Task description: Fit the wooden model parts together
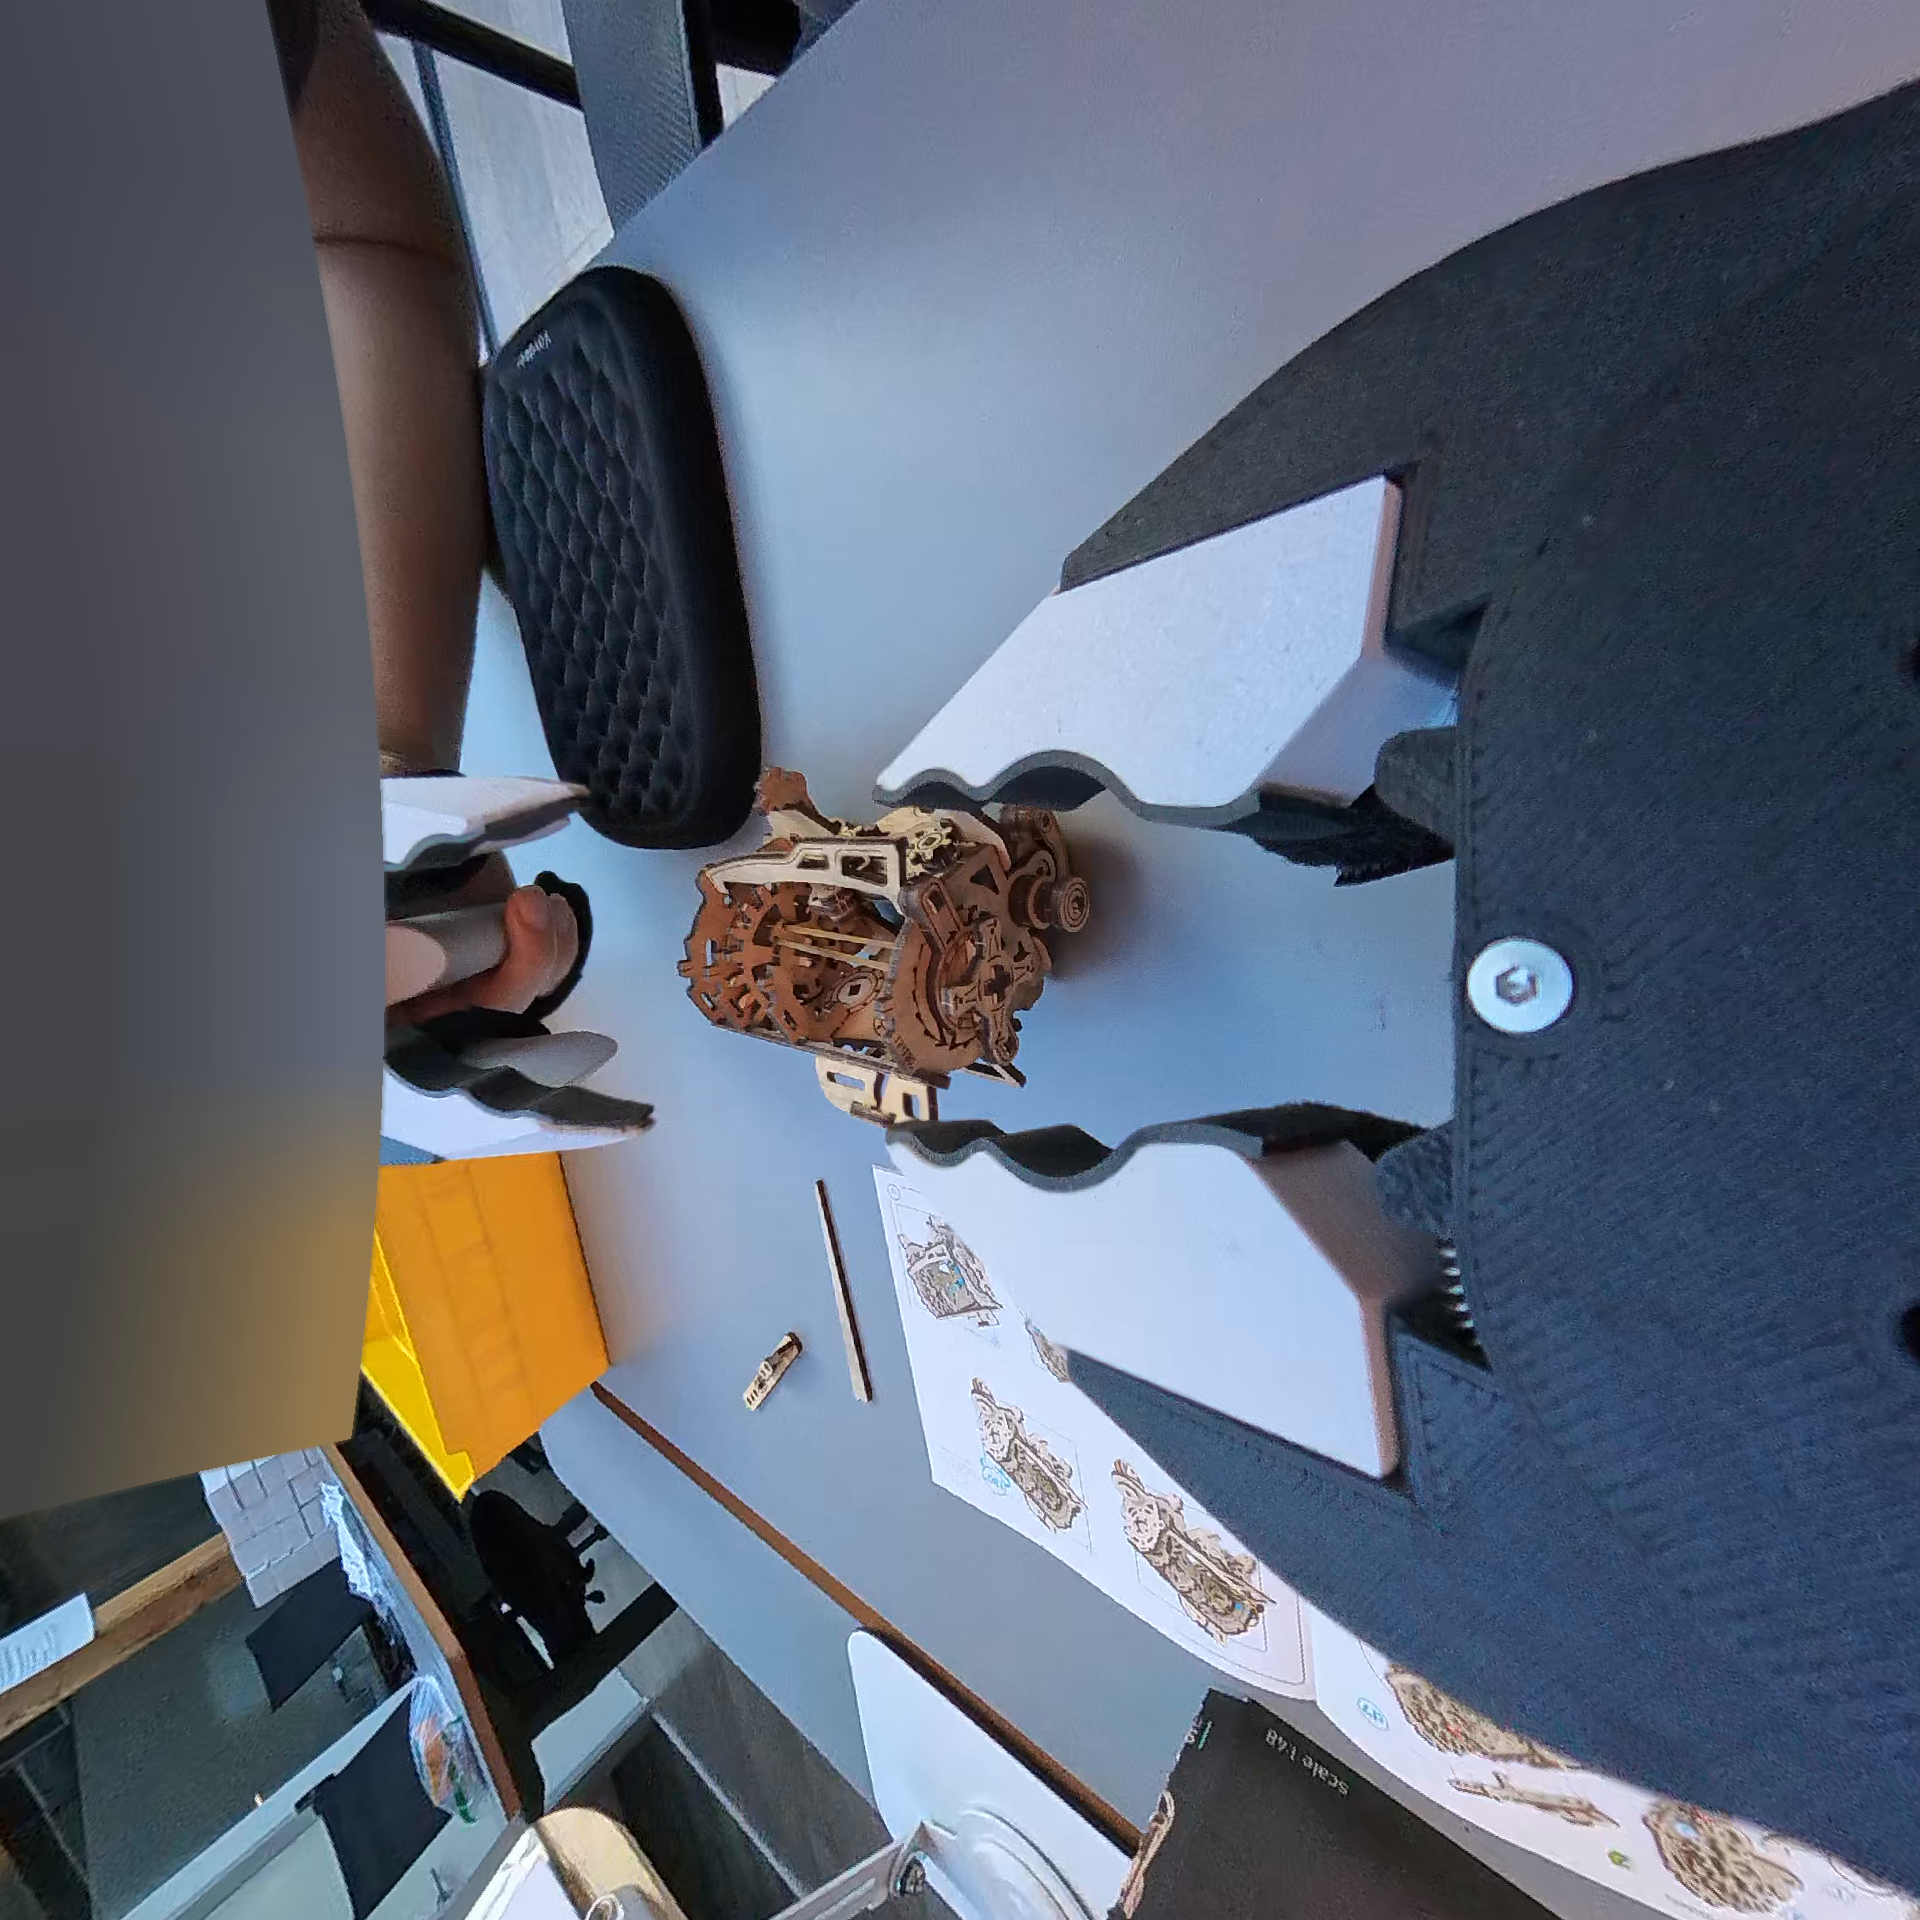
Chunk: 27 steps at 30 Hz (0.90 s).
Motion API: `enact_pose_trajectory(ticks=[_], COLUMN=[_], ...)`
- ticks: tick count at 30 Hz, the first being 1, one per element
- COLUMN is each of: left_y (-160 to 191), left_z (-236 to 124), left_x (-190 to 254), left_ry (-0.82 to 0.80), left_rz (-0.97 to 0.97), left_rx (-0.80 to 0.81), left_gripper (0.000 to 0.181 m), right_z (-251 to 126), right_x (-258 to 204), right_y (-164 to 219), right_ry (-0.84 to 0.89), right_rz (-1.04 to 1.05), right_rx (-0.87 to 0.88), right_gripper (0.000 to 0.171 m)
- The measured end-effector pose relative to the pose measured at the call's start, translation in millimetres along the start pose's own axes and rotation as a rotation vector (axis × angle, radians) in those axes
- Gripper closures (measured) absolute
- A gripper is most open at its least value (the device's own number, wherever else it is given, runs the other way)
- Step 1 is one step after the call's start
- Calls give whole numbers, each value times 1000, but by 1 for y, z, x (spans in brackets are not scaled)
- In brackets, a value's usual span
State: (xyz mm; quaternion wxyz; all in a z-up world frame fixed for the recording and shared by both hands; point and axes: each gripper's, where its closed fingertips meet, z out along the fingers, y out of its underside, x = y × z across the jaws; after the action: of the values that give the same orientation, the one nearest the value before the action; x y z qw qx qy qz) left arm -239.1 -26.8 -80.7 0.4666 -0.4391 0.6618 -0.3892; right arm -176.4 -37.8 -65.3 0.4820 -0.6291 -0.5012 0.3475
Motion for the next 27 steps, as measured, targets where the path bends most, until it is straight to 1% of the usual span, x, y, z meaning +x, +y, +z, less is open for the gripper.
enact_pose_trajectory(ticks=[1,5,9,12,15,16,17,21,24,26,27], left_y=[-1,5,11,17,17,16,14,-1,-13,-23,-29], left_z=[0,-2,-4,-4,-2,-3,-4,-13,-26,-39,-49], left_x=[1,-2,-6,-4,0,0,-1,-14,-31,-45,-53], left_ry=[7,-13,-14,-10,11,13,11,-20,-87,-159,-207], left_rz=[-1,17,20,52,44,41,37,-21,-38,-22,-10], left_rx=[3,-19,-48,-67,-68,-60,-49,31,87,112,114], left_gripper=[127,140,141,143,143,143,144,148,152,155,154], right_z=[-1,5,10,11,9,6,1,-36,-59,-70,-72], right_x=[-3,0,-1,3,6,9,13,32,51,59,60], right_y=[3,16,18,16,13,11,5,-30,-38,-43,-45], right_ry=[-14,25,24,52,85,111,148,366,505,562,559], right_rz=[19,51,42,17,-11,-27,-53,-182,-149,-105,-96], right_rx=[-21,-58,-62,-53,-37,-28,-6,168,218,264,279], right_gripper=[92,94,99,102,105,113,125,171,171,171,171])
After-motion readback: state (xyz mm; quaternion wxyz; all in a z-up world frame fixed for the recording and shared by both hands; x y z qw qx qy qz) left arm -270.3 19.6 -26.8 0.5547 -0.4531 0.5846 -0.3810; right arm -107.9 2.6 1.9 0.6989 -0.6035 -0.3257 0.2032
